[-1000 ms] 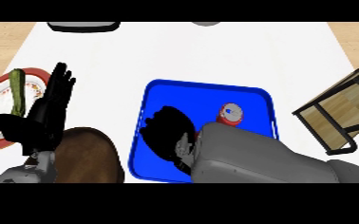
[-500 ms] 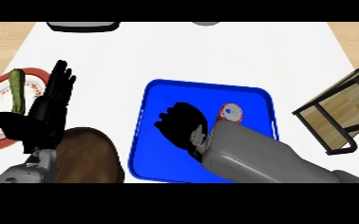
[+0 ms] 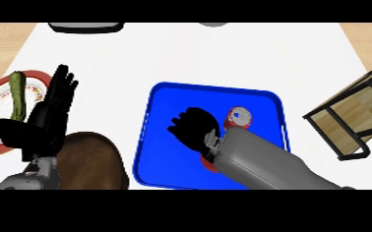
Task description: Pick the pear from the tray and place it in the tiered shelf
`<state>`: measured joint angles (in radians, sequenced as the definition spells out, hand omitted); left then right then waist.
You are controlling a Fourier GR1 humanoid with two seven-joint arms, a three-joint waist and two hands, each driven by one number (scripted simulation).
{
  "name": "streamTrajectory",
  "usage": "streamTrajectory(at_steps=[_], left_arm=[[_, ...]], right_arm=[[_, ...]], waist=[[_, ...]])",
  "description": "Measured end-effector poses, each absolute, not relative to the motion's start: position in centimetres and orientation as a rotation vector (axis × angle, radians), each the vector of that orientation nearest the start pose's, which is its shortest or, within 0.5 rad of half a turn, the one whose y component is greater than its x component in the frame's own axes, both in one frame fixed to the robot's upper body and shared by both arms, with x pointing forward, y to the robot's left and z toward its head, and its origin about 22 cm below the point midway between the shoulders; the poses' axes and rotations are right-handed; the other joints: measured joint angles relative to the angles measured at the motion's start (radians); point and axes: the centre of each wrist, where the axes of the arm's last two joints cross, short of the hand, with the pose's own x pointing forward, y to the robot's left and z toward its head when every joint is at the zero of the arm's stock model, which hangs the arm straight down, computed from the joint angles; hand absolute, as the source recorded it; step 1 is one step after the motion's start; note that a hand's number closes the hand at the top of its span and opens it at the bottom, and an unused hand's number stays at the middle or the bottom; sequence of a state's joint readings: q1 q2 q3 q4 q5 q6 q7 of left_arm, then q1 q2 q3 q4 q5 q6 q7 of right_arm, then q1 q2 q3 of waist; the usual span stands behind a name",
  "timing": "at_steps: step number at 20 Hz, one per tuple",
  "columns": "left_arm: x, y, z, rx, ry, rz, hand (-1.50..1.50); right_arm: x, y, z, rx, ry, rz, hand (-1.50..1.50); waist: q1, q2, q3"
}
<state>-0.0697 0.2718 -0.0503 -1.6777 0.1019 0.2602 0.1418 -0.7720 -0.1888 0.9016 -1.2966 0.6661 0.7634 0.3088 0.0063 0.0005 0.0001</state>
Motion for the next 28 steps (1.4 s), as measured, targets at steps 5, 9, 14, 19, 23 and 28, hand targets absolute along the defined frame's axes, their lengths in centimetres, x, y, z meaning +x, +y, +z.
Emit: streamTrajectory(at_steps=[5, 9, 14, 19, 23, 28], left_arm=[[25.3, 26.7, 5.9, 0.240, -1.610, 0.041, 0.00], [25.4, 26.3, 5.3, 0.241, -1.610, 0.042, 0.00], [25.8, 26.1, 5.9, 0.242, -1.615, 0.032, 0.00], [25.8, 26.5, 5.5, 0.249, -1.614, 0.032, 0.00], [25.8, 26.5, 5.7, 0.243, -1.609, 0.035, 0.00], [25.9, 27.0, 5.6, 0.247, -1.609, 0.030, 0.00]], right_arm=[[29.1, -3.5, 5.9, -0.353, -0.941, 2.263, -1.50], [29.1, -3.6, 4.8, -0.336, -0.958, 2.260, -1.50], [29.2, -4.7, 3.5, -0.334, -0.928, 2.263, -1.50], [29.3, -4.5, 2.9, -0.320, -0.911, 2.306, 1.50], [29.3, -4.3, 2.6, -0.352, -0.976, 2.358, 1.50], [29.5, -4.8, 2.6, -0.339, -1.062, 2.385, 1.50]], waist=[[-0.001, 0.000, 0.000], [-0.001, -0.001, 0.000], [-0.003, -0.002, -0.001], [0.000, -0.009, -0.001], [-0.001, -0.014, -0.004], [-0.002, -0.012, -0.006]])
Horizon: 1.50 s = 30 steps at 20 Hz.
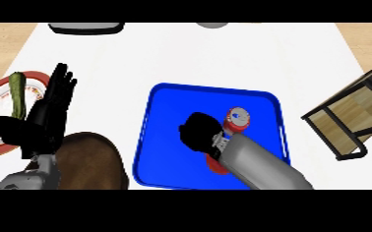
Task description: Pick the pear from the tray and place it in the tiered shelf
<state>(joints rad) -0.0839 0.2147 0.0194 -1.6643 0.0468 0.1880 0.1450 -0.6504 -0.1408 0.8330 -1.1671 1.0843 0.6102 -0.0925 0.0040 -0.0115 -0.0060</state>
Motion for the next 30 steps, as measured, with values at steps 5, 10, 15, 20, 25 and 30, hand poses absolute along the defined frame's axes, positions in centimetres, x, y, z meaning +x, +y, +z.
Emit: streamTrajectory(at_steps=[5, 10, 15, 20, 25, 30], left_arm=[[24.9, 28.4, 5.0, 0.298, -1.584, 0.079, 0.00], [23.7, 29.8, 4.3, 0.357, -1.552, 0.137, 0.00], [22.9, 30.5, 4.2, 0.376, -1.549, 0.155, 0.00], [22.3, 30.8, 4.3, 0.383, -1.549, 0.160, 0.00], [22.6, 30.4, 4.8, 0.363, -1.565, 0.139, 0.00], [23.6, 29.0, 5.5, 0.321, -1.577, 0.102, 0.00]], right_arm=[[29.7, -14.2, 2.1, -0.414, -1.151, 2.143, 1.50], [28.9, -25.7, 2.3, -0.445, -1.207, 1.859, 1.50], [26.1, -34.9, 4.5, -0.373, -1.329, 1.662, 1.50], [23.7, -41.6, 7.8, -0.325, -1.508, 1.362, 1.50], [21.1, -48.4, 13.8, -0.435, -1.625, 1.099, 1.50], [17.6, -53.4, 19.8, -0.591, -1.651, 0.932, 1.50]], waist=[[-0.069, -0.010, 0.007], [-0.148, -0.018, 0.011], [-0.165, -0.018, 0.011], [-0.169, -0.019, 0.008], [-0.145, -0.013, 0.004], [-0.092, -0.003, 0.004]])
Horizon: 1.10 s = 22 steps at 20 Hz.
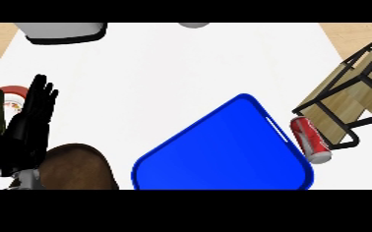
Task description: Pick the pear from the tray and place it in the tiered shelf
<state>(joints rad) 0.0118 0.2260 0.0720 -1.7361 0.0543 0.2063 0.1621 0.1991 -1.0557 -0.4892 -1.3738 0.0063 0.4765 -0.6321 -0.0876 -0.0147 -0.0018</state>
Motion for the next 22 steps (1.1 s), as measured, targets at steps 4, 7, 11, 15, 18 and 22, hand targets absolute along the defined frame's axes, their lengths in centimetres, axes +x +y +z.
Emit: streamTrajectory(at_steps=[4, 7, 11, 15, 18, 22], left_arm=[[24.4, 27.9, 5.2, 0.289, -1.586, 0.071, 0.00], [25.2, 27.6, 5.7, 0.276, -1.600, 0.054, 0.00], [25.0, 26.9, 5.7, 0.258, -1.606, 0.043, 0.00], [25.7, 26.7, 5.9, 0.245, -1.609, 0.041, 0.00], [25.4, 26.7, 6.4, 0.242, -1.611, 0.028, 0.00], [25.3, 27.5, 5.4, 0.243, -1.612, 0.028, 0.00]], right_arm=[[15.2, -55.4, 22.3, -0.667, -1.643, 0.827, 1.50], [14.7, -55.9, 23.1, -0.688, -1.653, 0.770, 1.50], [15.5, -56.6, 22.8, -0.698, -1.660, 0.713, 1.50], [17.5, -56.3, 21.6, -0.677, -1.670, 0.678, 1.50], [19.6, -55.7, 20.8, -0.671, -1.684, 0.656, 1.50], [22.0, -54.9, 18.9, -0.666, -1.711, 0.624, 1.50]], waist=[[0.038, 0.007, 0.000], [0.060, 0.010, 0.001], [0.080, 0.013, 0.002], [0.090, 0.015, 0.002], [0.098, 0.016, 0.002], [0.099, 0.017, 0.002]])
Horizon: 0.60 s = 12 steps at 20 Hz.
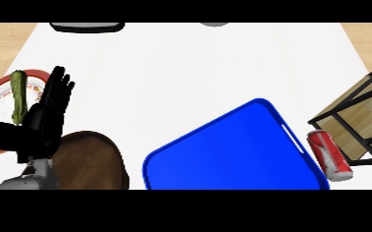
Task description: Pick the pear from the tray and place it in the tiered shelf
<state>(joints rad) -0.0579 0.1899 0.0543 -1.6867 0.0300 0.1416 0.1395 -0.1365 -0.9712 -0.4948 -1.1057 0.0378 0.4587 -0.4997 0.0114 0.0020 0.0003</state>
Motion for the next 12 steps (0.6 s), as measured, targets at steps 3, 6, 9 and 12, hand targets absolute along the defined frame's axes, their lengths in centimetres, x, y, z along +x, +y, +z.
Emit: streamTrajectory(at_steps=[3, 6, 9, 12], left_arm=[[25.6, 27.0, 5.2, 0.251, -1.611, 0.032, 0.00], [26.1, 27.0, 5.0, 0.250, -1.614, 0.033, 0.00], [26.2, 26.8, 5.6, 0.238, -1.612, 0.033, 0.00], [26.4, 26.4, 5.6, 0.235, -1.612, 0.032, 0.00]], right_arm=[[23.5, -54.1, 17.4, -0.660, -1.731, 0.603, 1.50], [24.8, -54.2, 16.7, -0.658, -1.738, 0.604, 1.50], [26.6, -53.5, 16.1, -0.676, -1.742, 0.630, 1.50], [27.9, -52.8, 15.1, -0.649, -1.733, 0.566, 1.50]], waist=[[-0.002, 0.000, 0.000], [-0.002, 0.000, 0.000], [0.002, 0.001, 0.000], [0.003, 0.001, 0.000]])
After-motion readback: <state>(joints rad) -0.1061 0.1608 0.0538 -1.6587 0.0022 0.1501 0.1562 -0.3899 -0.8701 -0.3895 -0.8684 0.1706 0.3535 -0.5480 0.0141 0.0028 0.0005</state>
